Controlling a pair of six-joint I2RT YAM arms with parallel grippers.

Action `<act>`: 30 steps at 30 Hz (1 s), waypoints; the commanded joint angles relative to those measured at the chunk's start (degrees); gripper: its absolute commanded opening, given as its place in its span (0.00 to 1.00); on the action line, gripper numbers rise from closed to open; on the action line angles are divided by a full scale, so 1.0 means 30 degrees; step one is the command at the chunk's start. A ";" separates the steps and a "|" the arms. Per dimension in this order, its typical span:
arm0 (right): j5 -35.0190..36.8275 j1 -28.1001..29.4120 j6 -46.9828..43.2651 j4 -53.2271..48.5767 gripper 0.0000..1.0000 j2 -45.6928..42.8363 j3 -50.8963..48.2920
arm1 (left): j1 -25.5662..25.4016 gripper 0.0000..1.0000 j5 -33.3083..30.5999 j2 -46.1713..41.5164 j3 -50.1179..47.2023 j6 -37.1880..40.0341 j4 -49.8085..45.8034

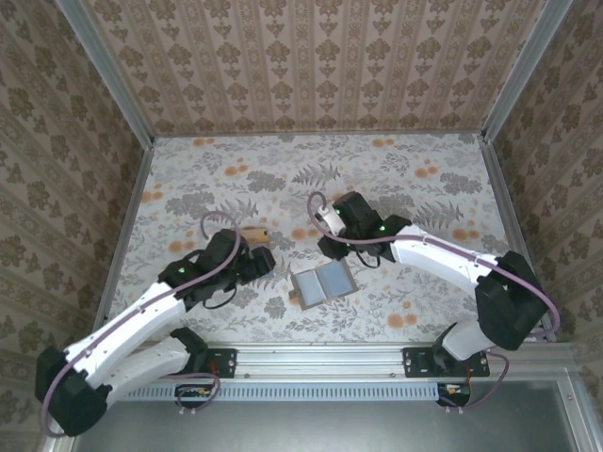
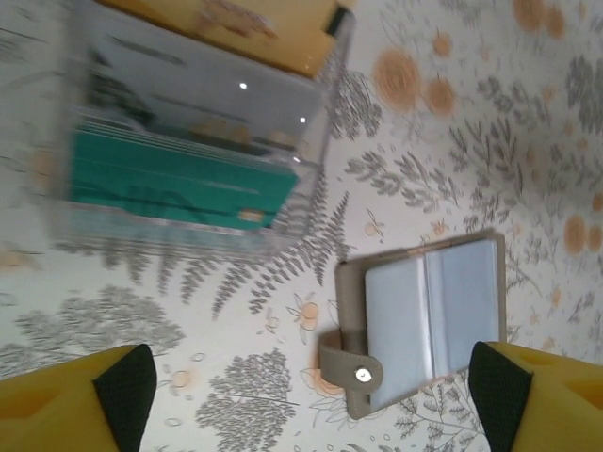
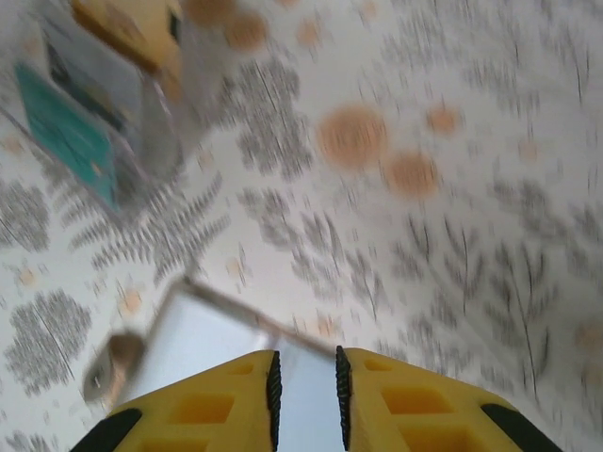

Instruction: Take the credit cards out of the card holder

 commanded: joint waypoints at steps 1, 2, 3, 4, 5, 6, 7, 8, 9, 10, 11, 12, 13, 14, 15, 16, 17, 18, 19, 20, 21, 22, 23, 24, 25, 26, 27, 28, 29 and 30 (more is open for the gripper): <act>0.0631 -0.0370 0.2067 0.0317 0.26 -0.1348 -0.1860 | -0.1068 0.86 0.0473 0.1783 -0.0123 -0.0832 0.2503; 0.0647 -0.0439 0.2336 0.0317 0.26 -0.2033 -0.2399 | -0.1326 0.84 0.0576 0.2457 -0.0033 -0.0845 0.2828; 0.0692 -0.0491 0.2602 0.0292 0.26 -0.2226 -0.2808 | -0.1539 0.83 0.0709 0.3048 0.0058 -0.0843 0.3002; 0.0740 -0.0536 0.2914 0.0240 0.26 -0.2361 -0.3232 | -0.1770 0.80 0.0844 0.3634 0.0185 -0.0819 0.3227; 0.0680 -0.0583 0.3205 0.0262 0.26 -0.2452 -0.3612 | -0.1966 0.75 0.0999 0.4212 0.0303 -0.0737 0.3380; 0.0644 -0.0603 0.3411 0.0324 0.26 -0.2489 -0.3844 | -0.2124 0.70 0.1116 0.4682 0.0429 -0.0664 0.3445; 0.0608 -0.0613 0.3707 0.0392 0.26 -0.2504 -0.4112 | -0.2261 0.64 0.1261 0.5182 0.0595 -0.0580 0.3539; 0.0624 -0.0609 0.3969 0.0505 0.26 -0.2548 -0.4343 | -0.2400 0.58 0.1470 0.5638 0.0737 -0.0424 0.3667; 0.0634 -0.0609 0.4205 0.0607 0.25 -0.2543 -0.4475 | -0.2501 0.51 0.1686 0.5963 0.0844 -0.0216 0.3906; 0.0636 -0.0609 0.4408 0.0737 0.25 -0.2590 -0.4630 | -0.2571 0.41 0.1921 0.6457 0.0988 0.0034 0.4137; 0.0593 -0.0609 0.4629 0.0892 0.25 -0.2629 -0.4794 | -0.2606 0.34 0.2146 0.6935 0.1149 0.0245 0.4238; 0.0443 -0.0609 0.4860 0.1052 0.25 -0.2615 -0.4914 | -0.2646 0.28 0.2406 0.7423 0.1288 0.0432 0.4287; 0.0256 -0.0608 0.5021 0.1166 0.25 -0.2568 -0.5005 | -0.2693 0.23 0.2627 0.7884 0.1440 0.0622 0.4300; 0.0007 -0.0609 0.5247 0.1252 0.24 -0.2432 -0.5093 | -0.2743 0.20 0.2855 0.8384 0.1588 0.0777 0.4308; -0.0213 -0.0609 0.5471 0.1286 0.24 -0.2253 -0.5183 | -0.2789 0.18 0.3063 0.8874 0.1670 0.0920 0.4389; -0.0369 -0.0609 0.5665 0.1303 0.24 -0.2071 -0.5254 | -0.2861 0.17 0.3210 0.9237 0.1788 0.1010 0.4468; -0.0537 -0.0595 0.5859 0.1335 0.24 -0.1853 -0.5359 | -0.2913 0.16 0.3362 0.9622 0.1911 0.1202 0.4597; -0.0700 -0.0580 0.6044 0.1401 0.24 -0.1678 -0.5481 | -0.2952 0.16 0.3462 0.9980 0.2090 0.1342 0.4649; -0.0819 -0.0551 0.6175 0.1499 0.24 -0.1614 -0.5612 | -0.2977 0.16 0.3547 1.0249 0.2195 0.1474 0.4657; -0.0814 -0.0523 0.6324 0.1593 0.24 -0.1613 -0.5743 | -0.2984 0.16 0.3686 1.0544 0.2354 0.1622 0.4764; -0.0814 -0.0508 0.6470 0.1689 0.24 -0.1349 -0.5889 | -0.3024 0.15 0.3785 1.0853 0.2480 0.1762 0.4848; -0.0814 -0.0465 0.6551 0.1791 0.24 -0.1064 -0.6026 | -0.3044 0.15 0.3924 1.1121 0.2579 0.1844 0.4905; -0.0785 -0.0443 0.6652 0.1895 0.24 -0.0999 -0.6146 | -0.3039 0.15 0.4089 1.1498 0.2682 0.1918 0.4990; -0.0755 -0.0433 0.6732 0.1939 0.24 -0.0927 -0.6242 | -0.3043 0.12 0.4286 1.1862 0.2730 0.2018 0.5065; -0.0725 -0.0405 0.6756 0.1961 0.24 -0.0883 -0.6301 | -0.3075 0.10 0.4427 1.2182 0.2789 0.2083 0.5118; -0.0683 -0.0406 0.6789 0.1969 0.24 -0.0837 -0.6341 | -0.3072 0.09 0.4540 1.2494 0.2886 0.2145 0.5196; -0.0639 -0.0404 0.6819 0.1977 0.24 -0.0768 -0.6399 | -0.3098 0.09 0.4661 1.2750 0.2936 0.2197 0.5307; -0.0645 -0.0404 0.6846 0.2008 0.24 -0.0714 -0.6429 | -0.3105 0.09 0.4752 1.2960 0.2996 0.2258 0.5383; -0.0666 -0.0375 0.6884 0.2000 0.24 -0.0642 -0.6458 | -0.3118 0.09 0.4856 1.3130 0.3102 0.2351 0.5467; -0.0667 -0.0375 0.6918 0.2027 0.24 -0.0592 -0.6482 | -0.3132 0.09 0.4986 1.3317 0.3232 0.2433 0.5484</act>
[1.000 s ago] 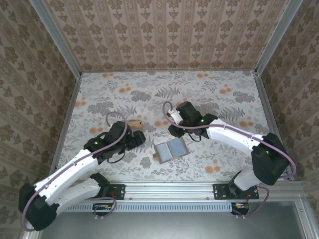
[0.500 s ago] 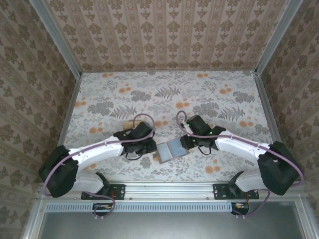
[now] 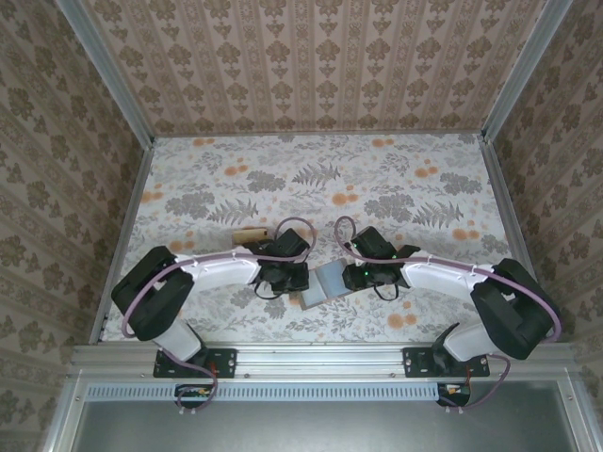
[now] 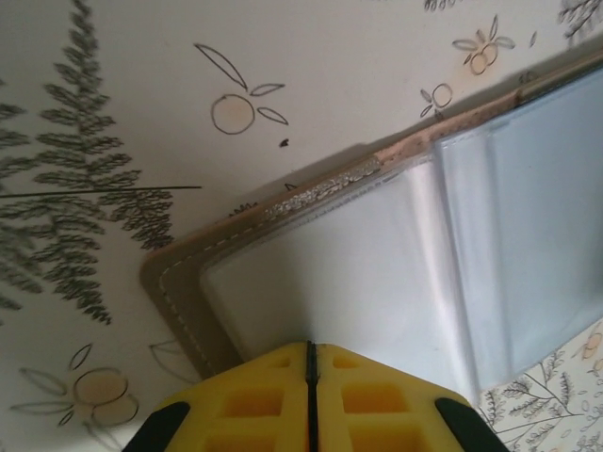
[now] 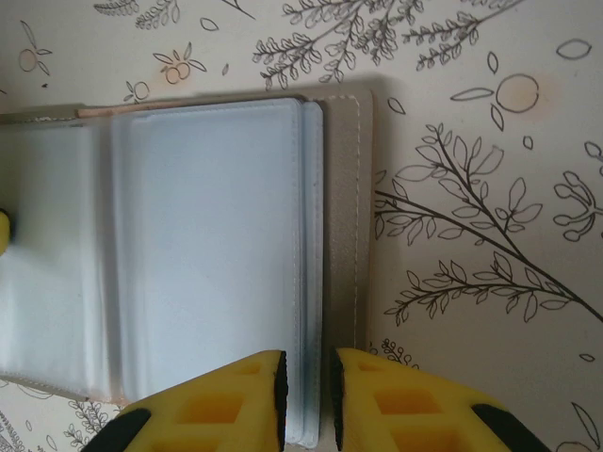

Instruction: Take the credit cards out of the card holder

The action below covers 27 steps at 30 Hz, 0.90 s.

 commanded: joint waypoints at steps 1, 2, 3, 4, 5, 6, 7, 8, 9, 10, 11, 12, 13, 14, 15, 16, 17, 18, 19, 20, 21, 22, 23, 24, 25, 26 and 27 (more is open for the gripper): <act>-0.0201 0.0113 0.0515 0.0345 0.24 0.0276 -0.0223 | -0.0224 0.09 0.0787 0.0639 0.0700 0.0805 0.0222; -0.0201 0.0137 0.0555 0.0379 0.24 0.0295 -0.0223 | -0.0263 0.09 0.0900 0.0858 0.0850 0.0887 0.0265; -0.0195 0.0142 0.0587 0.0393 0.24 0.0323 -0.0223 | -0.0285 0.08 0.1043 0.1100 0.0989 0.0972 0.0292; -0.0172 0.0137 0.0616 0.0402 0.24 0.0325 -0.0223 | -0.0293 0.08 0.1182 0.1278 0.1120 0.1036 0.0322; -0.0144 0.0143 0.0619 0.0405 0.24 0.0311 -0.0223 | -0.0313 0.07 0.1308 0.1503 0.1262 0.1128 0.0382; -0.0114 0.0143 0.0658 0.0415 0.24 0.0280 -0.0188 | -0.0339 0.06 0.1376 0.1693 0.1445 0.1251 0.0356; -0.0056 0.0142 0.0667 0.0382 0.24 0.0238 -0.0154 | -0.0364 0.05 0.1407 0.1802 0.1655 0.1374 0.0257; 0.0025 0.0143 0.0676 0.0281 0.24 0.0167 -0.0084 | -0.0406 0.04 0.1315 0.1841 0.1882 0.1553 0.0028; 0.0168 0.0143 0.0723 0.0186 0.25 0.0023 -0.0038 | -0.0419 0.04 0.1041 0.1739 0.2108 0.1710 -0.0297; 0.0337 0.0143 0.0738 0.0090 0.25 -0.0145 0.0018 | -0.0431 0.04 0.0763 0.1525 0.2229 0.1777 -0.0563; 0.0575 0.0114 0.0790 0.0025 0.26 -0.0421 0.0039 | -0.0410 0.05 0.0438 0.1210 0.2292 0.1861 -0.0795; 0.0821 0.0088 0.0824 -0.0046 0.26 -0.0525 0.0070 | -0.0345 0.07 0.0060 0.0820 0.2347 0.1925 -0.1054; 0.1036 0.0062 0.0823 -0.0140 0.26 -0.1267 0.0091 | -0.0281 0.08 -0.0222 0.0454 0.2407 0.1983 -0.1295; 0.1398 0.0004 0.0850 -0.0264 0.26 -0.1655 0.0150 | -0.0153 0.12 -0.0508 -0.0003 0.2459 0.2065 -0.1591; 0.1704 -0.0104 0.0857 -0.0424 0.27 -0.2088 0.0184 | -0.0046 0.17 -0.0777 -0.0486 0.2556 0.2178 -0.1907; 0.2051 -0.0196 0.0888 -0.0545 0.28 -0.2444 0.0228 | 0.0095 0.19 -0.1057 -0.0945 0.2651 0.2307 -0.2264; 0.2458 -0.0345 0.0883 -0.0667 0.29 -0.2953 0.0278 | 0.0348 0.21 -0.1439 -0.1375 0.2852 0.2510 -0.2771; 0.2815 -0.0571 0.0853 -0.0771 0.30 -0.3503 0.0296 | 0.0593 0.25 -0.1802 -0.1939 0.3030 0.2748 -0.3291; 0.3100 -0.0784 0.0825 -0.0844 0.32 -0.3977 0.0304 | 0.0854 0.33 -0.2081 -0.2413 0.3186 0.2953 -0.3751; 0.3499 -0.1065 0.0846 -0.0950 0.34 -0.4548 0.0332 | 0.1217 0.45 -0.2473 -0.2994 0.3362 0.3157 -0.4347; 0.3873 -0.1387 0.0852 -0.1093 0.38 -0.5158 0.0355 | 0.1731 0.53 -0.2826 -0.3644 0.3475 0.3363 -0.4865; 0.4157 -0.1645 0.0861 -0.1224 0.39 -0.5646 0.0362 | 0.2154 0.60 -0.3070 -0.4206 0.3559 0.3554 -0.5335; 0.4532 -0.1969 0.0776 -0.1365 0.44 -0.6274 0.0387 | 0.2784 0.71 -0.3357 -0.4866 0.3610 0.3815 -0.5808; 0.5095 -0.2270 0.0750 -0.1518 0.50 -0.6888 0.0392 | 0.3408 0.81 -0.3719 -0.5579 0.3650 0.4049 -0.6299; 0.5592 -0.2464 0.0664 -0.1575 0.55 -0.7428 0.0350 | 0.4180 0.90 -0.3998 -0.6193 0.3646 0.4292 -0.6676; 0.6311 -0.2677 0.0577 -0.1617 0.62 -0.8039 0.0269 | 0.4971 0.99 -0.4422 -0.6879 0.3597 0.4543 -0.7041; 0.7032 -0.2901 0.0467 -0.1591 0.68 -0.8658 0.0176 | 0.5808 1.00 -0.4861 -0.7471 0.3537 0.4931 -0.7493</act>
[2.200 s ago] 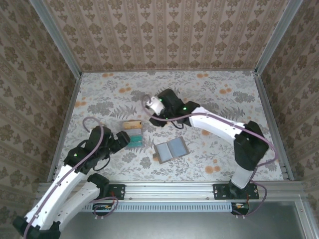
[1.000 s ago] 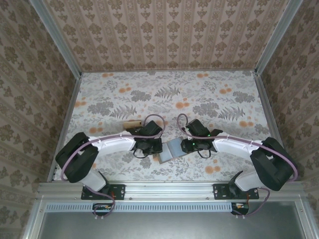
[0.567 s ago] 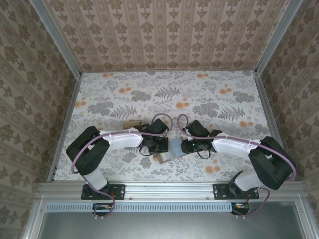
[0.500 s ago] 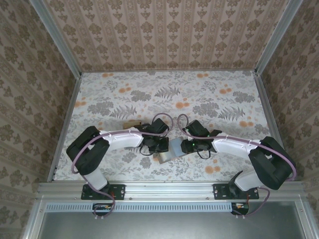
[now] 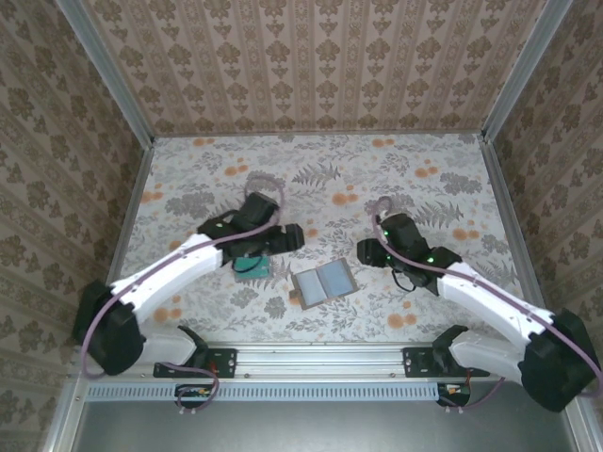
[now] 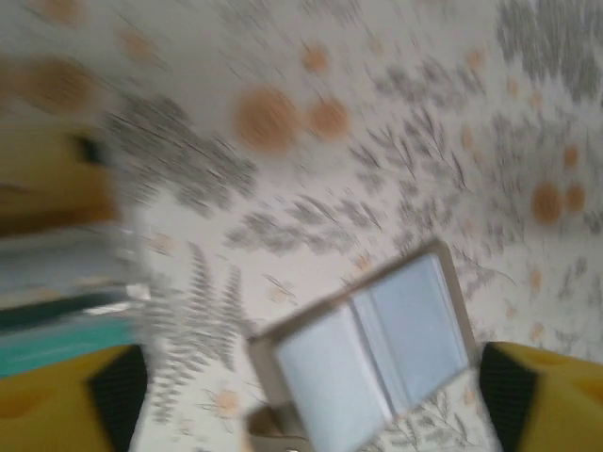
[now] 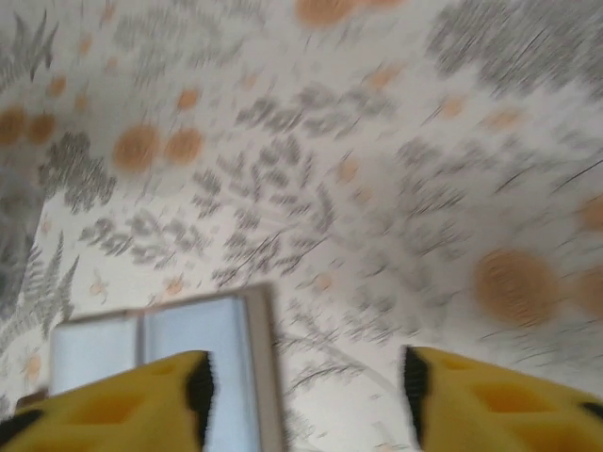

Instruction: Take the credit cards out of the card holder

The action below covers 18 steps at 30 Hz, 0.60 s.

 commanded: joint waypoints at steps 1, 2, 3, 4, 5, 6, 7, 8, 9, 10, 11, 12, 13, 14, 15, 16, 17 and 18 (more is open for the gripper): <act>0.3221 -0.0625 -0.0276 -0.0740 0.75 -0.1913 0.0102 | 0.2202 1.00 -0.2230 -0.1780 0.0158 0.1561 -0.2839; 0.3899 -0.0790 -0.0440 -0.0646 0.82 -0.2380 -0.0027 | 0.2993 1.00 -0.2533 -0.2310 0.0067 0.2005 -0.3111; 0.4661 -0.0926 -0.0676 -0.0462 0.87 -0.2869 -0.0187 | 0.3918 1.00 -0.2831 -0.2749 -0.0077 0.2473 -0.3390; 0.5339 -0.1052 -0.0905 -0.0275 0.91 -0.3258 -0.0326 | 0.4876 1.00 -0.3134 -0.3083 -0.0177 0.2819 -0.3612; 0.6080 -0.1218 -0.1169 0.0001 0.94 -0.3652 -0.0513 | 0.5907 1.00 -0.3599 -0.3440 -0.0334 0.3046 -0.3861; 0.6825 -0.1387 -0.1428 0.0315 0.96 -0.3964 -0.0678 | 0.6902 1.00 -0.3961 -0.3747 -0.0533 0.3331 -0.3901; 0.7396 -0.1534 -0.1678 0.0703 0.97 -0.4128 -0.0867 | 0.7686 1.00 -0.4171 -0.4031 -0.0848 0.3659 -0.3648; 0.7946 -0.1699 -0.2056 0.1200 0.99 -0.4309 -0.1079 | 0.8441 1.00 -0.4612 -0.4373 -0.1304 0.4051 -0.3242; 0.8334 -0.1886 -0.2402 0.1744 1.00 -0.4417 -0.1272 | 0.9099 1.00 -0.5144 -0.4708 -0.1840 0.4381 -0.2602; 0.8501 -0.2096 -0.2742 0.2205 1.00 -0.4425 -0.1448 | 0.9582 1.00 -0.5570 -0.5061 -0.2340 0.4702 -0.1932; 0.8709 -0.2364 -0.3106 0.2707 1.00 -0.4323 -0.1583 | 0.9998 1.00 -0.6156 -0.5413 -0.2943 0.5096 -0.1091; 0.8928 -0.2626 -0.3470 0.3223 1.00 -0.4083 -0.1714 | 1.0386 1.00 -0.6759 -0.5725 -0.3565 0.5517 -0.0051; 0.9052 -0.2865 -0.3864 0.3733 1.00 -0.3823 -0.1872 | 1.0712 1.00 -0.7357 -0.5872 -0.4080 0.5878 0.0766; 0.9275 -0.3097 -0.4431 0.4379 1.00 -0.3417 -0.2077 | 1.1084 1.00 -0.8005 -0.5969 -0.4546 0.6216 0.1588; 0.9567 -0.3341 -0.5040 0.5090 1.00 -0.2939 -0.2296 | 1.1500 1.00 -0.8483 -0.5940 -0.5024 0.6624 0.2435; 0.9747 -0.3524 -0.5566 0.5607 1.00 -0.2509 -0.2431 | 1.1793 1.00 -0.8805 -0.5819 -0.5504 0.7243 0.3305; 0.9804 -0.3693 -0.6287 0.6190 1.00 -0.2040 -0.2575 | 1.2083 1.00 -0.9097 -0.5610 -0.6136 0.7970 0.4449; 0.9813 -0.3927 -0.6863 0.6849 1.00 -0.1428 -0.2739 | 1.2337 1.00 -0.9289 -0.5287 -0.6731 0.8711 0.5879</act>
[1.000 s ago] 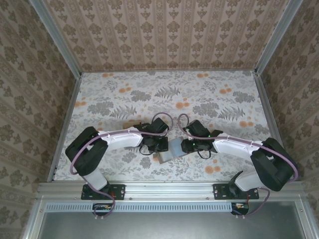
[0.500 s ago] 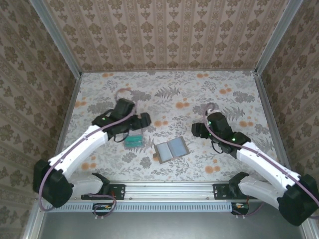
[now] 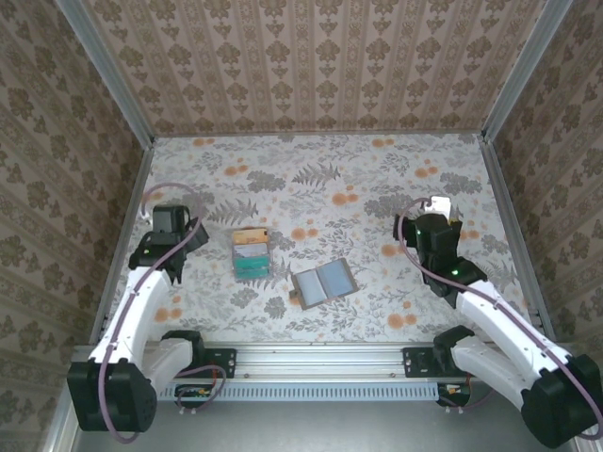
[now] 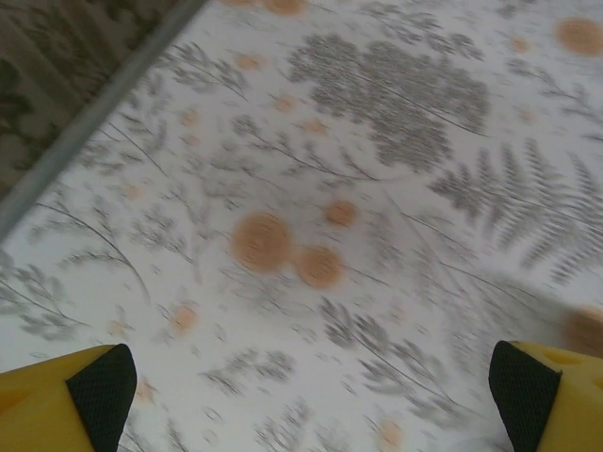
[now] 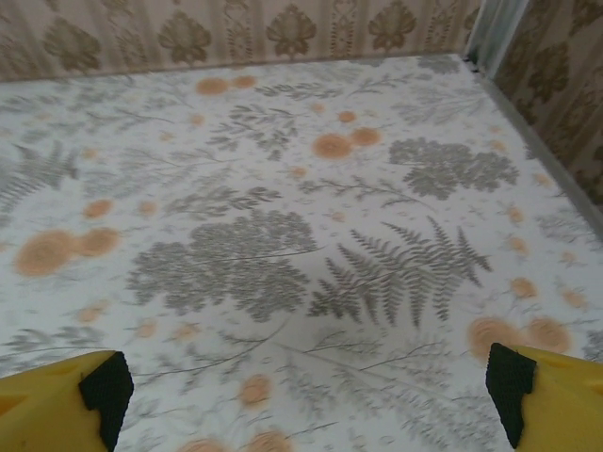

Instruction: Take the credit cards out of the card holder

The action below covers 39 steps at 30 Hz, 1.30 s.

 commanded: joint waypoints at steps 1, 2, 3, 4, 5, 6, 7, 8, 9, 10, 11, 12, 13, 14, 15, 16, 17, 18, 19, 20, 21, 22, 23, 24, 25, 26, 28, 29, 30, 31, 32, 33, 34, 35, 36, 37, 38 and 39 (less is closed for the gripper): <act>0.1301 -0.0798 -0.2565 0.3043 1.00 0.1654 -0.0666 | 0.0766 1.00 -0.1988 0.0708 -0.1615 0.3215 0.5190; 0.1270 -0.1266 -0.2261 0.3445 1.00 0.2381 -0.0615 | 0.0949 1.00 -0.1783 0.1256 -0.2143 0.3707 0.6558; 0.1170 -0.1723 -0.1838 0.3790 1.00 0.3015 -0.0561 | 0.1085 1.00 -0.1429 0.1831 -0.2617 0.4148 0.7775; 0.0982 -0.2024 -0.1646 0.4165 1.00 0.3466 -0.0552 | 0.1163 1.00 -0.1078 0.2358 -0.2951 0.4492 0.8816; 0.0611 -0.2378 -0.1559 0.4933 1.00 0.4041 -0.0646 | 0.1234 1.00 -0.0752 0.2933 -0.3321 0.4722 0.9877; 0.0333 -0.2720 -0.1537 0.6035 1.00 0.4640 -0.0775 | 0.1298 1.00 -0.0600 0.3528 -0.3585 0.4612 1.0761; 0.0192 -0.2957 -0.1507 0.6919 1.00 0.5156 -0.0862 | 0.1357 1.00 -0.0490 0.3971 -0.3795 0.4481 1.1471; 0.0042 -0.3294 -0.1497 0.7988 1.00 0.5827 -0.0933 | 0.1426 1.00 -0.0143 0.4500 -0.4032 0.4484 1.2598; -0.0230 -0.3572 -0.1596 0.9049 1.00 0.6436 -0.1058 | 0.1486 1.00 0.0234 0.5104 -0.4254 0.4550 1.3776; -0.0507 -0.3843 -0.1614 0.9983 1.00 0.6898 -0.1176 | 0.1594 1.00 0.0672 0.5624 -0.4198 0.4705 1.4583; -0.0806 -0.4098 -0.1558 1.1131 1.00 0.7499 -0.1361 | 0.1691 1.00 0.0976 0.6124 -0.3898 0.4840 1.4713; -0.1227 -0.4290 -0.1857 1.2105 1.00 0.8070 -0.1485 | 0.1694 1.00 0.1008 0.6583 -0.3686 0.4982 1.5286; -0.1459 -0.4369 -0.2166 1.2678 1.00 0.8558 -0.1480 | 0.1645 1.00 0.0926 0.6921 -0.3579 0.5103 1.5746; -0.1467 -0.4436 -0.2400 1.2997 1.00 0.8888 -0.1289 | 0.1657 1.00 0.0861 0.7251 -0.3553 0.5293 1.6403; -0.1692 -0.4527 -0.2510 1.2677 1.00 0.9398 -0.0950 | 0.1679 1.00 0.0912 0.7555 -0.3564 0.5462 1.7167; -0.2070 -0.4623 -0.2695 1.3568 1.00 0.9743 -0.1097 | 0.1691 1.00 0.1057 0.7812 -0.3624 0.5734 1.7948; -0.2704 -0.4842 -0.2785 1.4657 1.00 1.0142 -0.1470 | 0.1686 1.00 0.1410 0.8111 -0.3579 0.6301 1.8590; -0.3316 -0.5094 -0.2732 1.5762 1.00 1.0605 -0.1832 | 0.1652 1.00 0.1599 0.8442 -0.3625 0.6750 1.9354; -0.3851 -0.5194 -0.2882 1.6013 1.00 1.0840 -0.1923 | 0.1673 1.00 0.1794 0.8864 -0.3903 0.6880 2.0414; -0.4654 -0.5243 -0.2966 1.5219 1.00 1.0734 -0.1622 | 0.1669 1.00 0.2123 0.9169 -0.3893 0.7200 2.1012; -0.5213 -0.5261 -0.3253 1.5594 1.00 1.1032 -0.1582 | 0.1489 1.00 0.2186 0.9120 -0.3682 0.7295 2.0337; -0.5363 -0.5349 -0.3201 1.5383 1.00 1.0977 -0.1541 | 0.1376 1.00 0.2534 0.9298 -0.3886 0.7679 2.1020; -0.5697 -0.5491 -0.3094 1.5556 1.00 1.0872 -0.1687 | 0.1076 1.00 0.3032 0.9393 -0.4159 0.8223 2.1527; -0.6145 -0.5619 -0.3105 1.6110 1.00 1.0987 -0.1941 | 0.0833 1.00 0.3732 0.9969 -0.4775 0.8789 2.3238; -0.6727 -0.5717 -0.3209 1.7009 1.00 1.1267 -0.2346 | 0.0763 1.00 0.4445 1.0755 -0.5470 0.9181 2.5217; -0.6943 -0.5776 -0.3407 1.9060 1.00 1.2020 -0.2883 | 0.0657 1.00 0.4172 1.0999 -0.5865 0.9426 2.6791; -0.6852 -0.5814 -0.3170 1.7525 1.00 1.1535 -0.2612 | 0.0709 1.00 0.3506 1.0787 -0.5657 0.8979 2.5697; -0.6871 -0.5812 -0.3219 1.8254 1.00 1.1765 -0.2743 | 0.0671 1.00 0.3462 1.0881 -0.5684 0.9011 2.6107; -0.6874 -0.5807 -0.3225 1.8085 1.00 1.1743 -0.2732 | 0.0692 1.00 0.3522 1.0666 -0.5577 0.8875 2.5427; -0.6905 -0.5841 -0.3168 1.7863 0.99 1.1638 -0.2683 | 0.0674 1.00 0.3457 1.0811 -0.5614 0.8971 2.5676; -0.6879 -0.5843 -0.3239 1.8112 1.00 1.1741 -0.2732 | 0.0635 1.00 0.3391 1.0795 -0.5622 0.9004 2.5768; -0.6878 -0.5825 -0.3199 1.7920 1.00 1.1630 -0.2722 | 0.0573 1.00 0.3294 1.0735 -0.5563 0.8982 2.5451; -0.6884 -0.5830 -0.3222 1.8083 1.00 1.1703 -0.2738 | 0.0554 1.00 0.3258 1.0794 -0.5567 0.9036 2.5641; -0.6895 -0.5818 -0.3211 1.7988 1.00 1.1629 -0.2758 | 0.0561 1.00 0.3253 1.0766 -0.5589 0.9021 2.5643; -0.6878 -0.5814 -0.3219 1.8028 1.00 1.1661 -0.2751 | 0.0553 1.00 0.3258 1.0733 -0.5588 0.9011 2.5567; -0.6878 -0.5814 -0.3219 1.8012 1.00 1.1676 -0.2748 | 0.0553 1.00 0.3258 1.0764 -0.5589 0.9020 2.5647; -0.6893 -0.5821 -0.3212 1.8001 1.00 1.1668 -0.2727 | 0.0561 1.00 0.3258 1.0755 -0.5589 0.9027 2.5607; -0.6878 -0.5811 -0.3208 1.8029 1.00 1.1661 -0.2725 | 0.0526 1.00 0.3259 1.0757 -0.5587 0.9080 2.5593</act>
